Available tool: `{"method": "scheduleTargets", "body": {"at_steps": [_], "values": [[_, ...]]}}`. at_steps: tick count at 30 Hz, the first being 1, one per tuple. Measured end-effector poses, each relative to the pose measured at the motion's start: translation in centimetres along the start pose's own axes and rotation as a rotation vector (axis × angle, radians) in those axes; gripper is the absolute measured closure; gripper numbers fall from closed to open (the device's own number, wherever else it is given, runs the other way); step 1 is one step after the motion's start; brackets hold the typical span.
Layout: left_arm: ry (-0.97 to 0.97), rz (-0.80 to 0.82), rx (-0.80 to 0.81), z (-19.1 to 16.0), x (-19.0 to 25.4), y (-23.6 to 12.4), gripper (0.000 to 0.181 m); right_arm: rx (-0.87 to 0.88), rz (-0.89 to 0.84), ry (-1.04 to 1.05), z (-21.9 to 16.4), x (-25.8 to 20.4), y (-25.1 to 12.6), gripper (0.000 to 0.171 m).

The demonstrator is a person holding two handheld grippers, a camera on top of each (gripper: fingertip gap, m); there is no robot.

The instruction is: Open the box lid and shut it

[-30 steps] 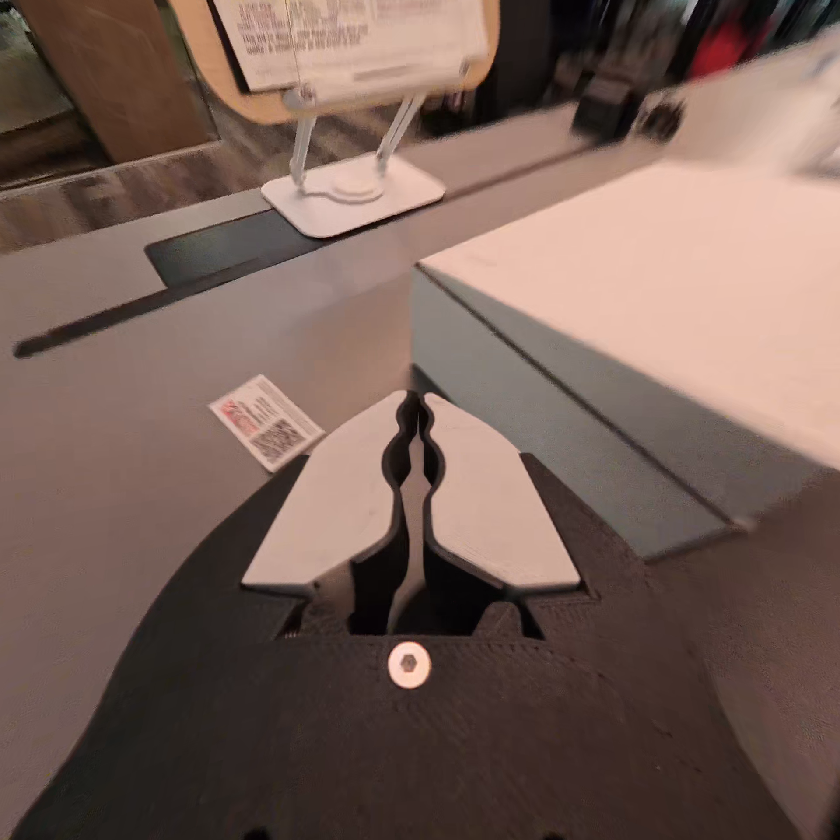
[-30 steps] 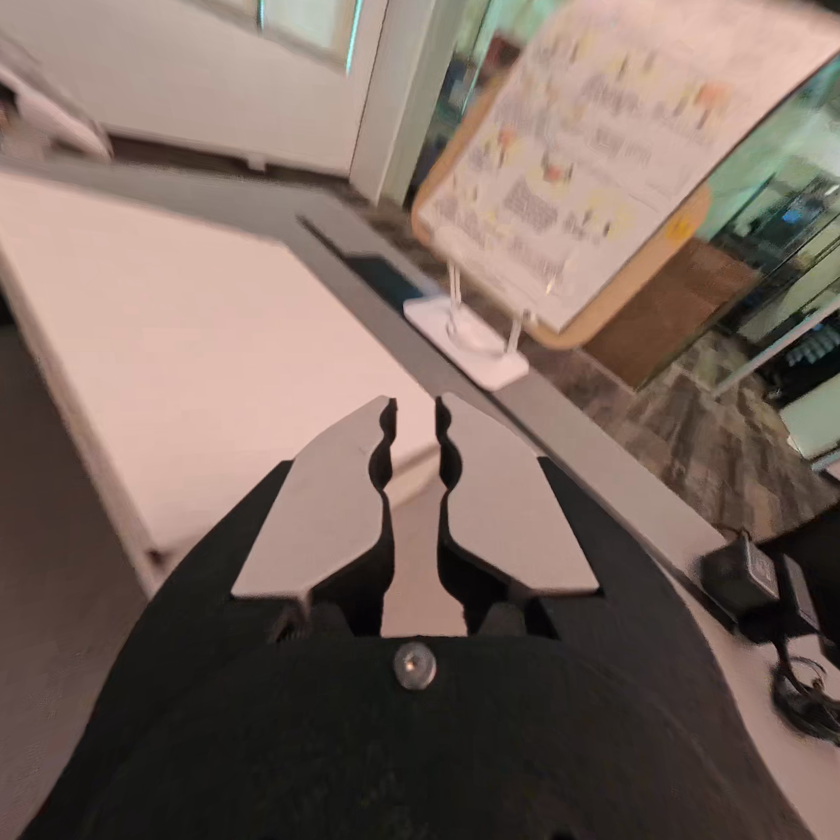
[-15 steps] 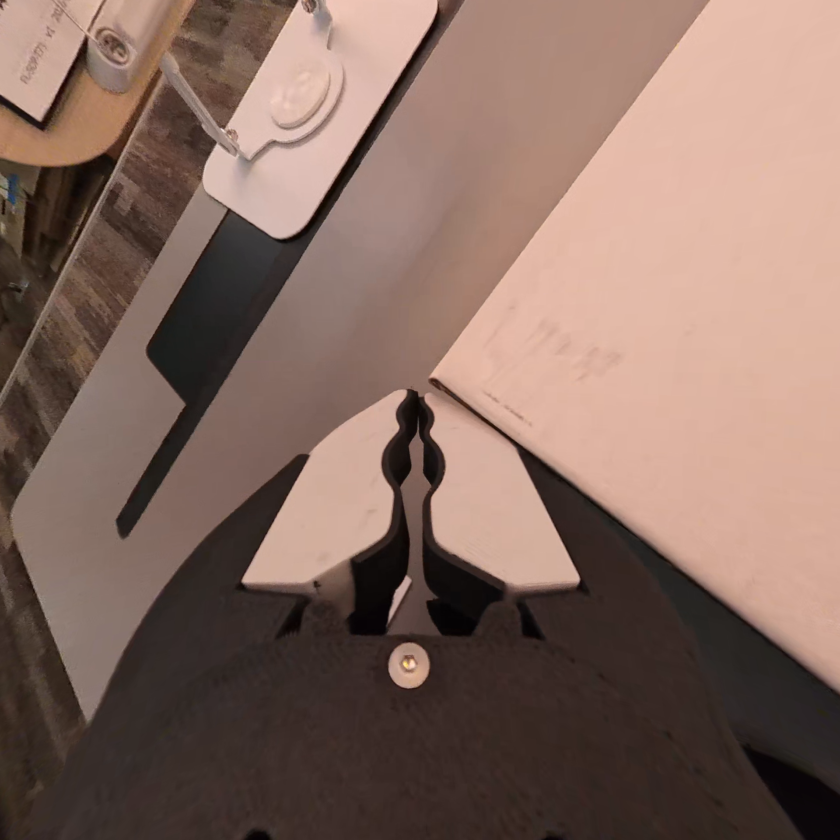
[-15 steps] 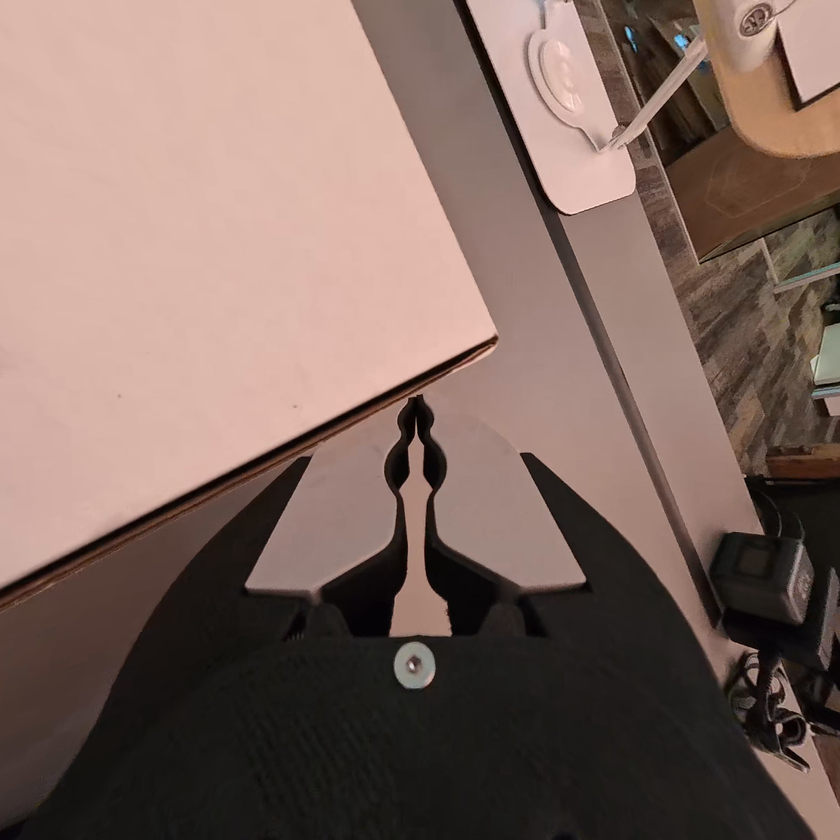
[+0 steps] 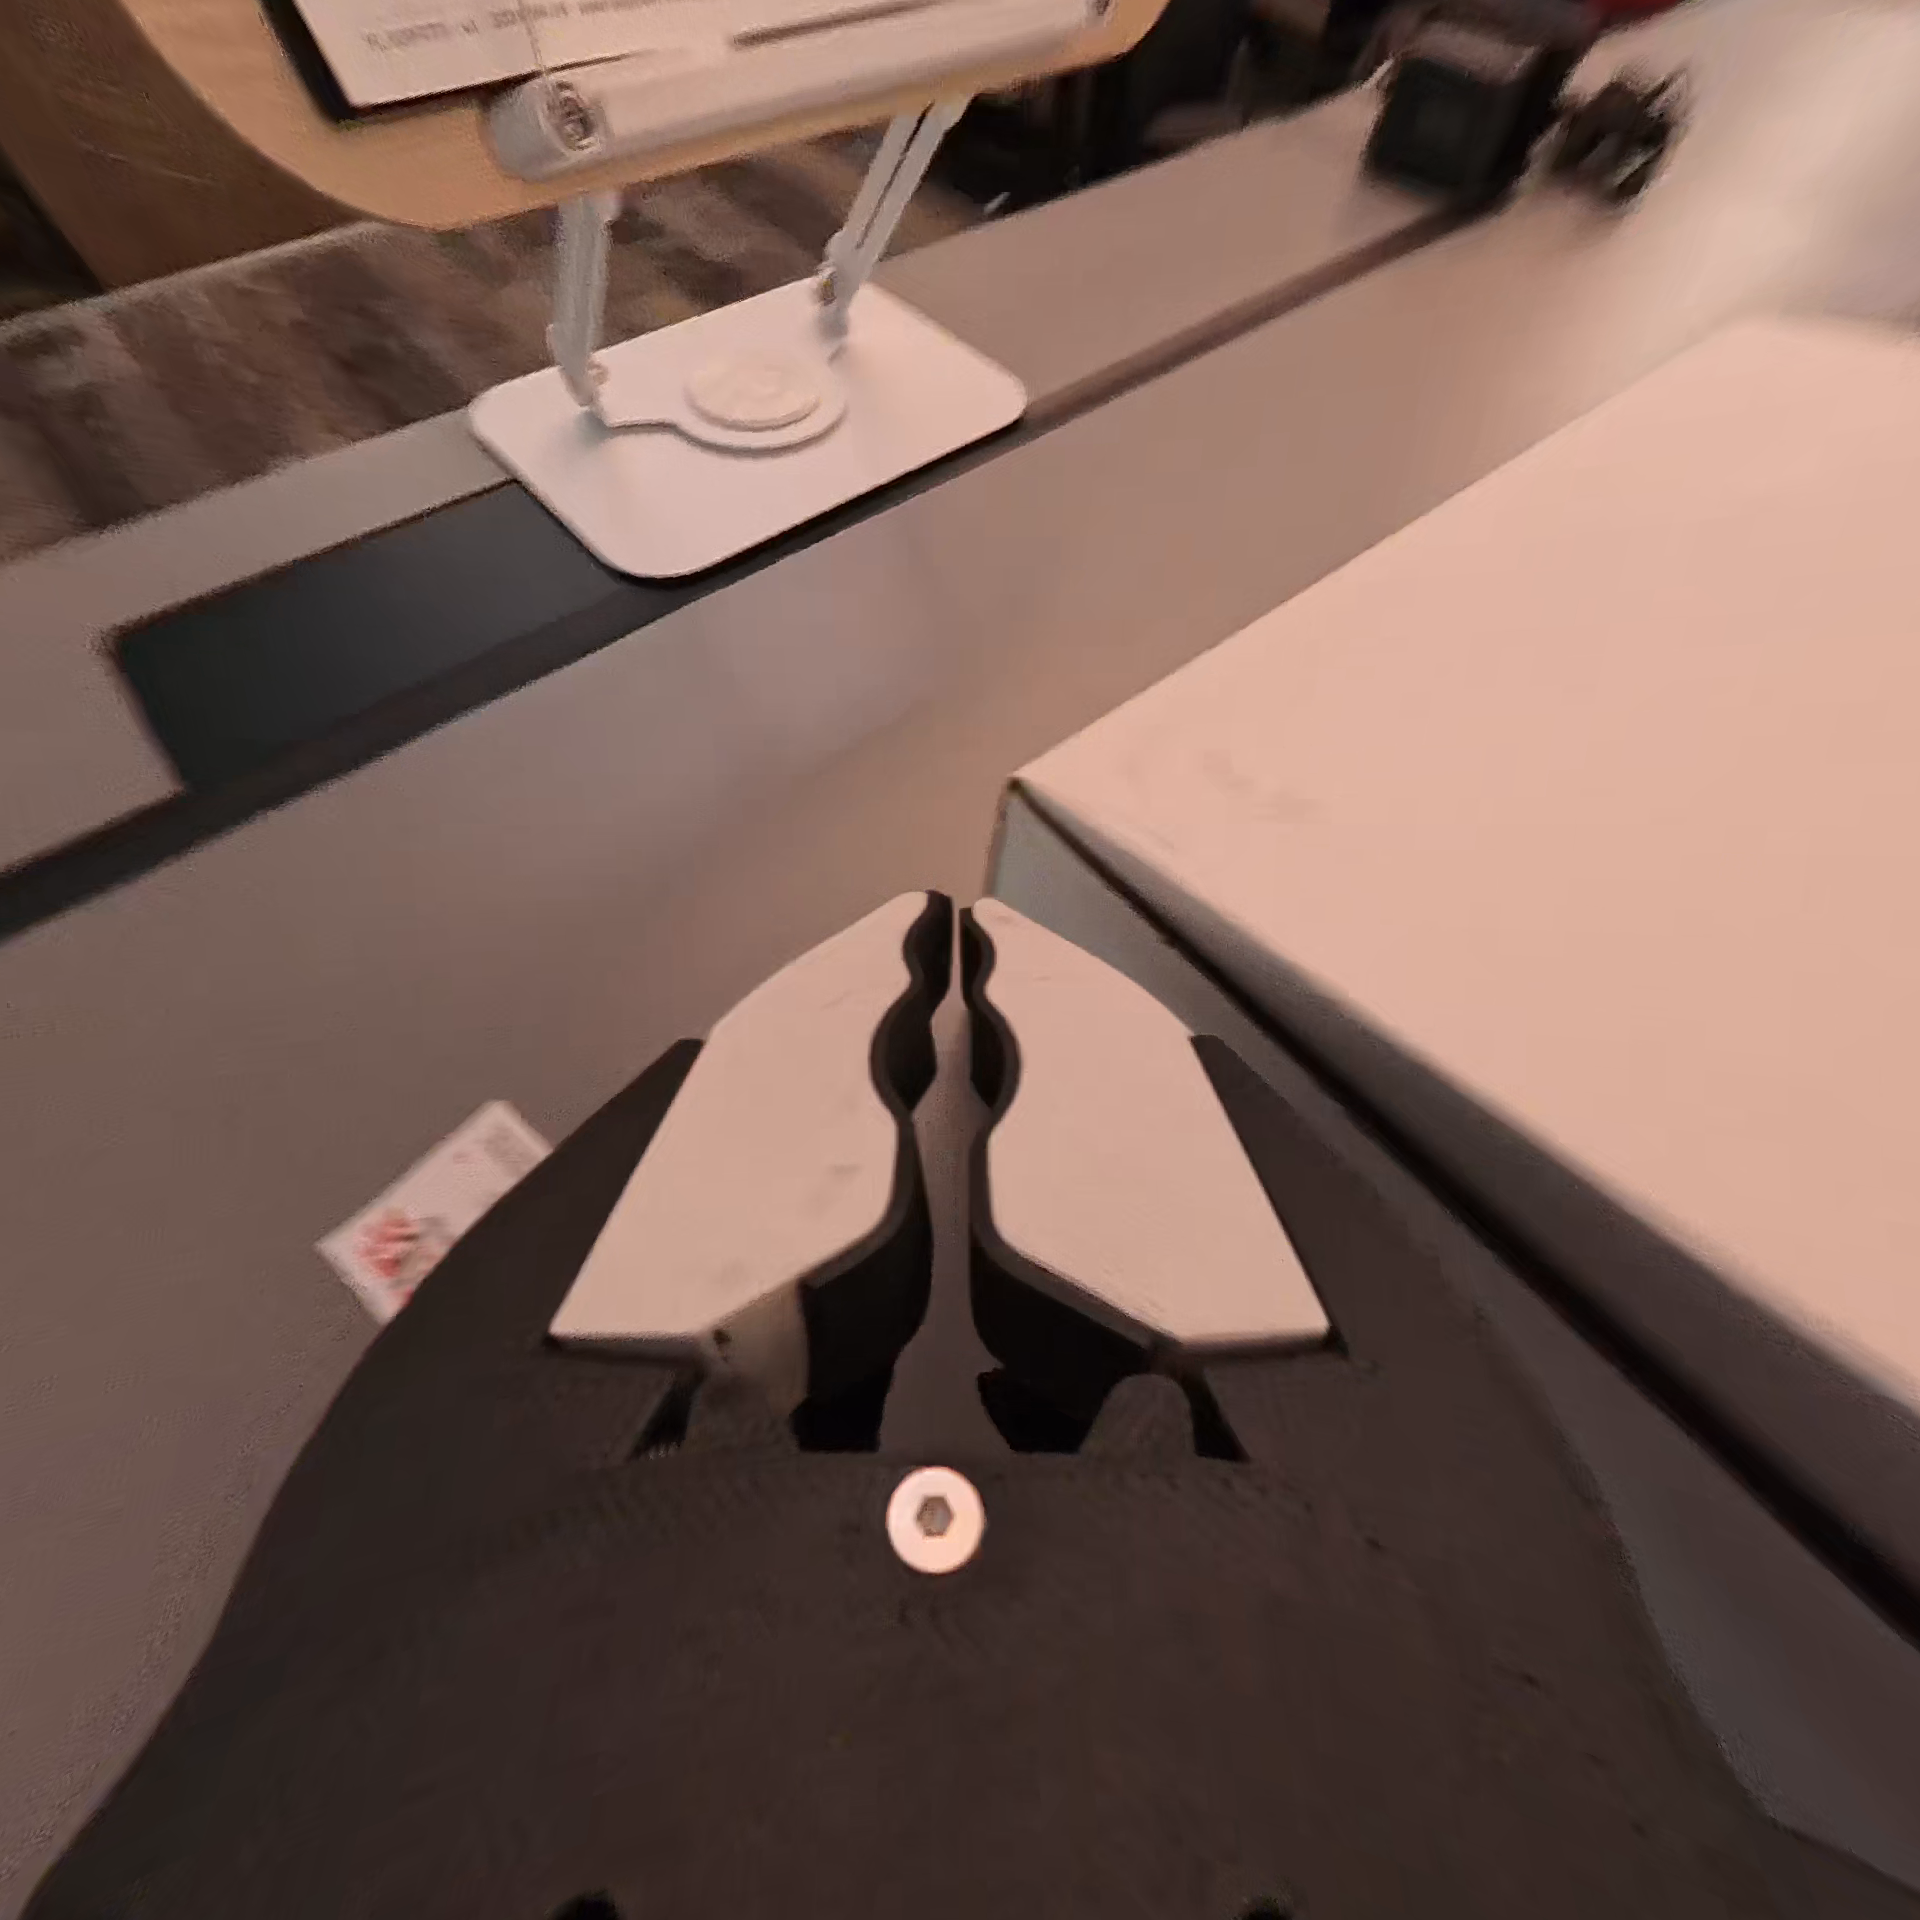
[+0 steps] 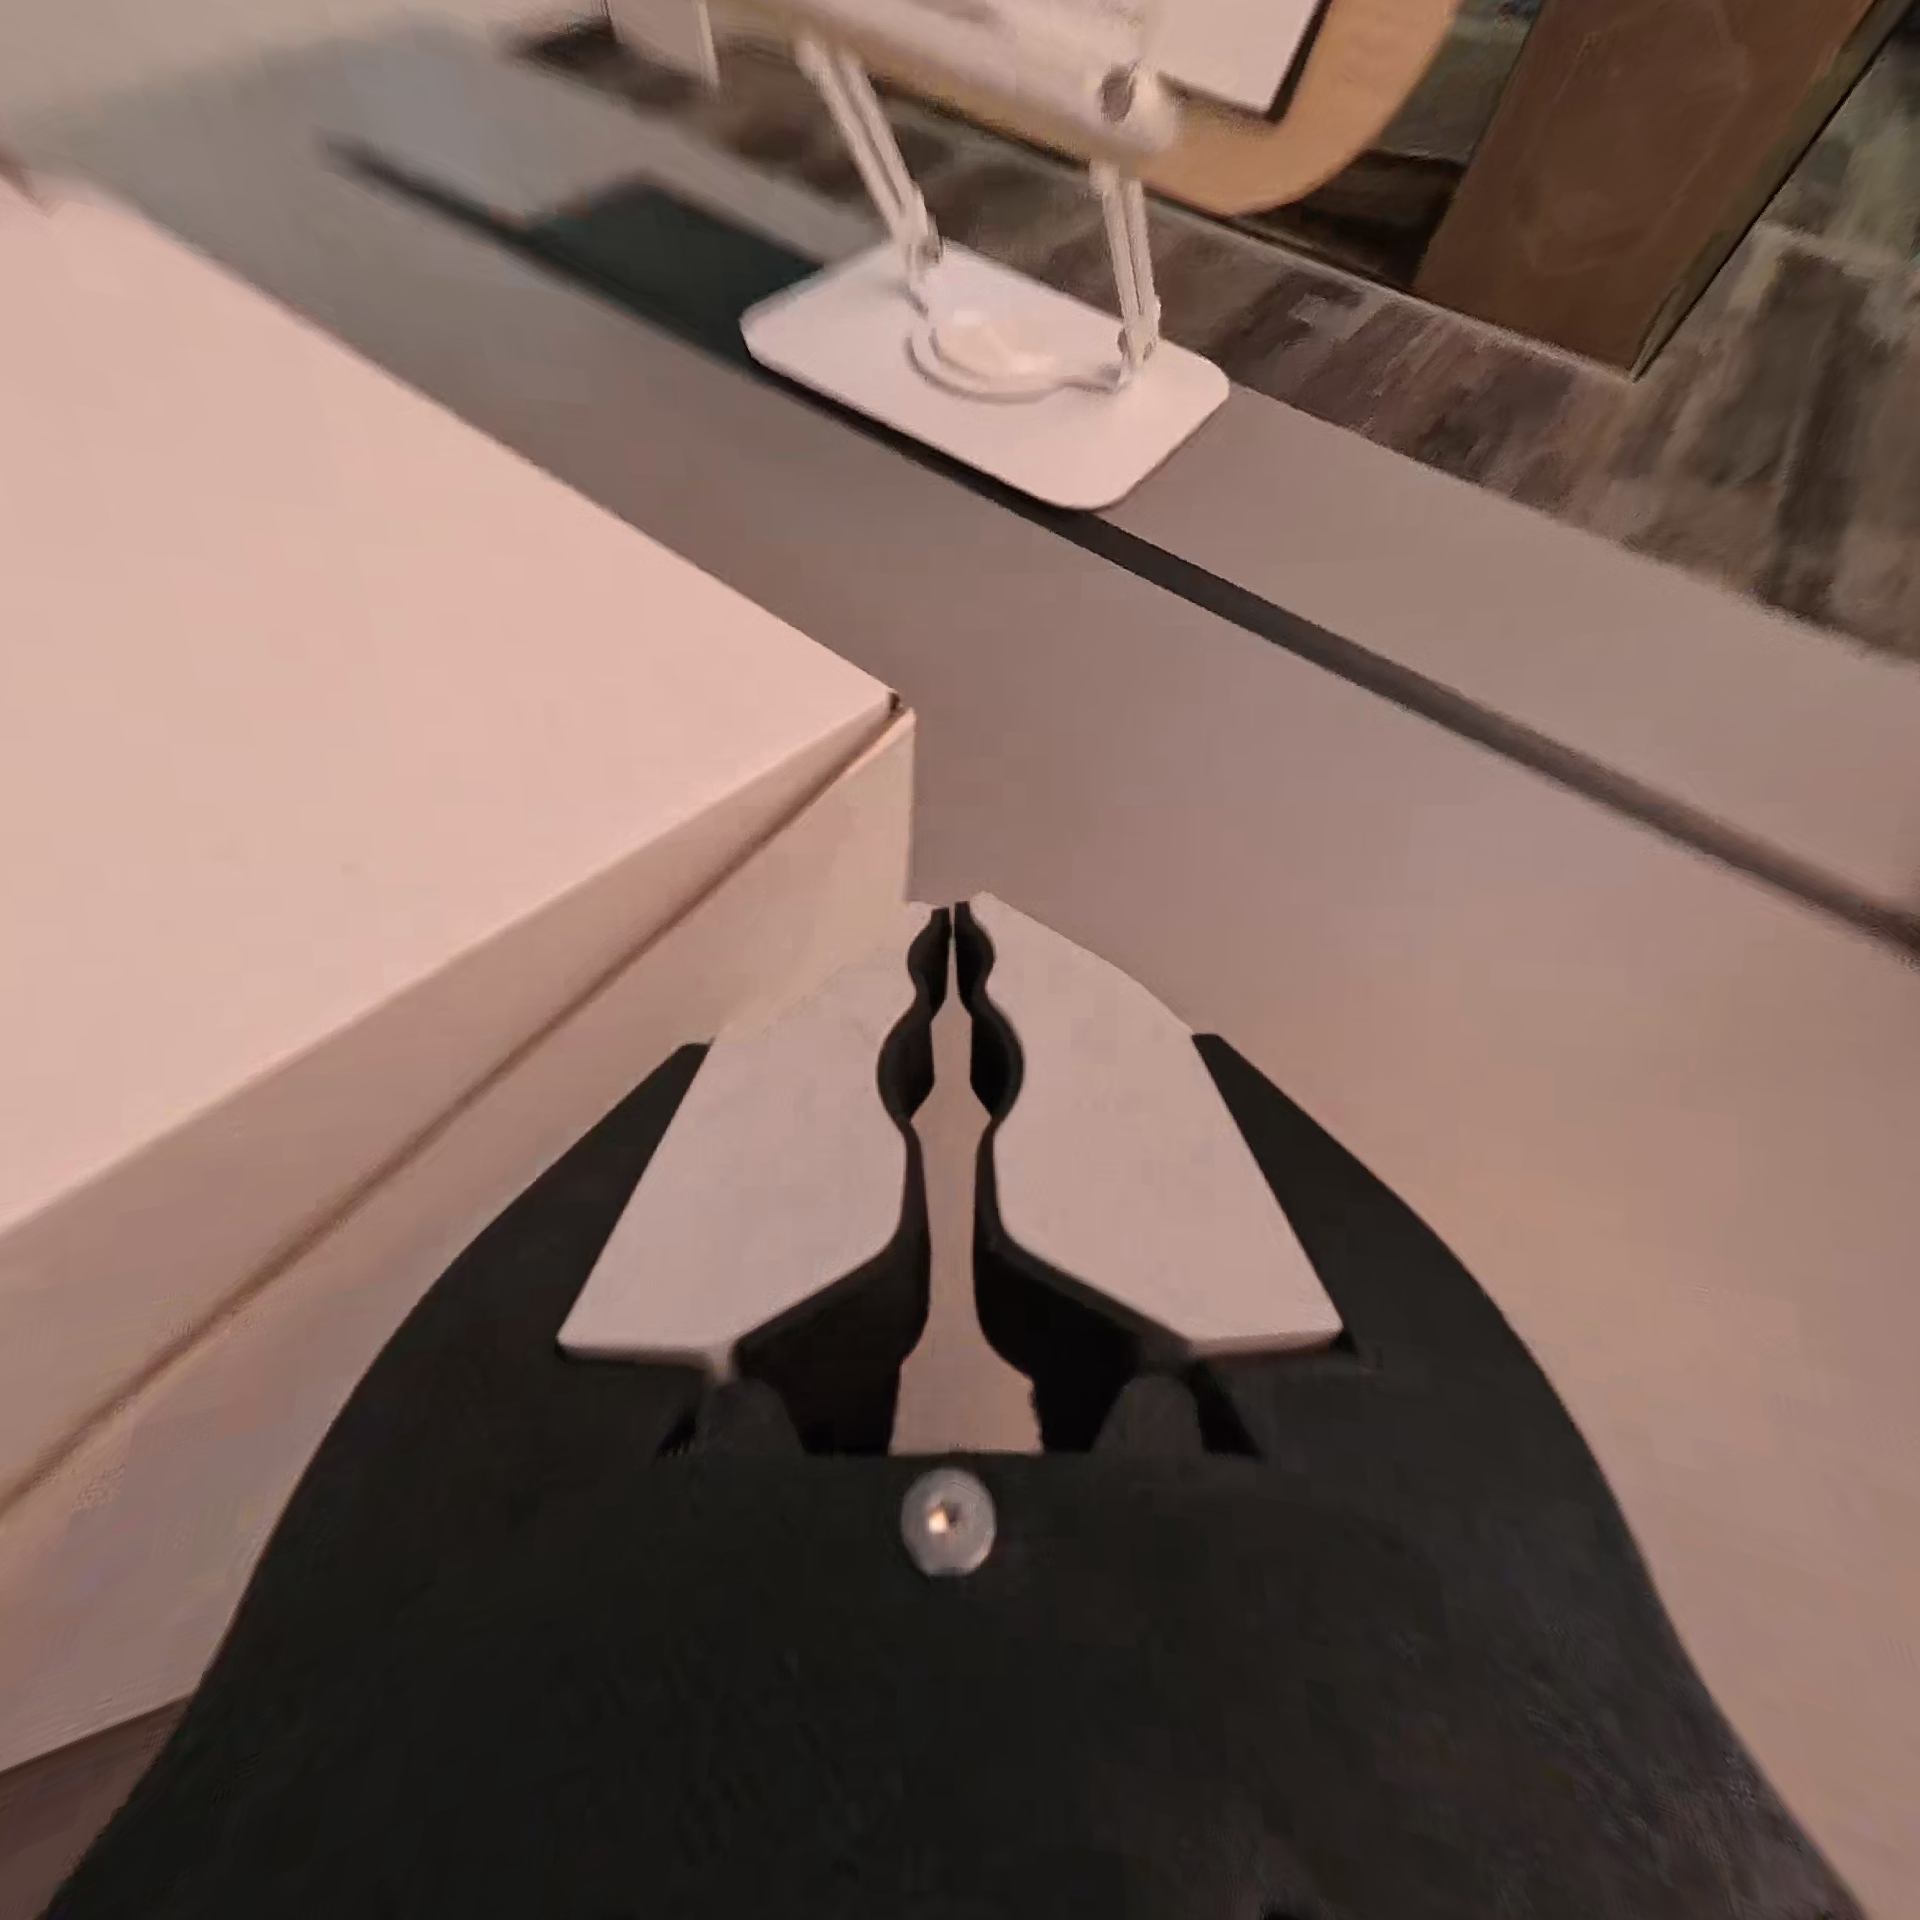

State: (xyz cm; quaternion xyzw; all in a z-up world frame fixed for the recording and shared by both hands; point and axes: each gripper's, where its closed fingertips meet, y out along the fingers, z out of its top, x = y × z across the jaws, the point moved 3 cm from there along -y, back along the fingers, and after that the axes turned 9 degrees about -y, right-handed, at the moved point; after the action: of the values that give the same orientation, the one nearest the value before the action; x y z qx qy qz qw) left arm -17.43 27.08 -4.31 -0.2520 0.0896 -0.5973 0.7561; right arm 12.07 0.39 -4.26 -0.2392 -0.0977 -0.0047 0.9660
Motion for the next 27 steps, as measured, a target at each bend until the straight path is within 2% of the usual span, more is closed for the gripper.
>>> {"method": "scheduleTargets", "body": {"at_steps": [2,4,7,8,10,12,14,16,18,20,22,24,27], "values": [[-0.125,-0.097,0.035,0.2,0.8,-1.7,0.162,0.106,0.067,0.226,0.3,-0.6,-2.3,0.158],[-0.255,-0.201,0.08,0.5,1.6,-3.7,0.145,0.175,0.136,0.413,0.3,-1.2,-4.2,0.142],[-0.457,-0.416,0.169,1.4,3.5,-7.2,0.124,0.291,0.252,0.59,1.3,-2.4,-7.0,0.126],[-0.475,-0.459,0.163,1.0,4.5,-8.2,0.122,0.299,0.286,0.631,1.4,-2.9,-7.8,0.121],[-0.446,-0.454,0.103,-1.0,6.2,-9.3,0.112,0.256,0.37,0.69,1.0,-4.5,-8.8,0.099],[-0.426,-0.424,0.049,-2.9,7.6,-9.8,0.101,0.203,0.44,0.722,0.1,-5.8,-9.6,0.093],[-0.412,-0.423,0.031,-3.7,8.4,-10.6,0.099,0.129,0.441,0.74,-1.5,-6.5,-10.2,0.085],[-0.449,-0.461,0.081,-3.9,9.4,-11.8,0.094,0.162,0.445,0.78,-1.8,-6.7,-11.4,0.085],[-0.467,-0.538,0.113,-4.6,11.3,-13.6,0.092,0.266,0.468,0.812,-0.8,-6.7,-12.9,0.085],[-0.42,-0.523,0.165,-5.8,12.7,-15.2,0.087,0.33,0.435,0.751,0.0,-6.9,-14.1,0.085],[-0.341,-0.413,0.22,-7.1,13.2,-15.7,0.087,0.336,0.367,0.556,0.1,-8.3,-14.6,0.085],[-0.277,-0.297,0.262,-8.1,13.3,-15.4,0.088,0.33,0.299,0.372,-0.2,-10.2,-14.3,0.085],[-0.274,-0.233,0.298,-8.6,13.1,-14.5,0.099,0.36,0.278,0.274,-0.2,-13.0,-12.8,0.086]]}}
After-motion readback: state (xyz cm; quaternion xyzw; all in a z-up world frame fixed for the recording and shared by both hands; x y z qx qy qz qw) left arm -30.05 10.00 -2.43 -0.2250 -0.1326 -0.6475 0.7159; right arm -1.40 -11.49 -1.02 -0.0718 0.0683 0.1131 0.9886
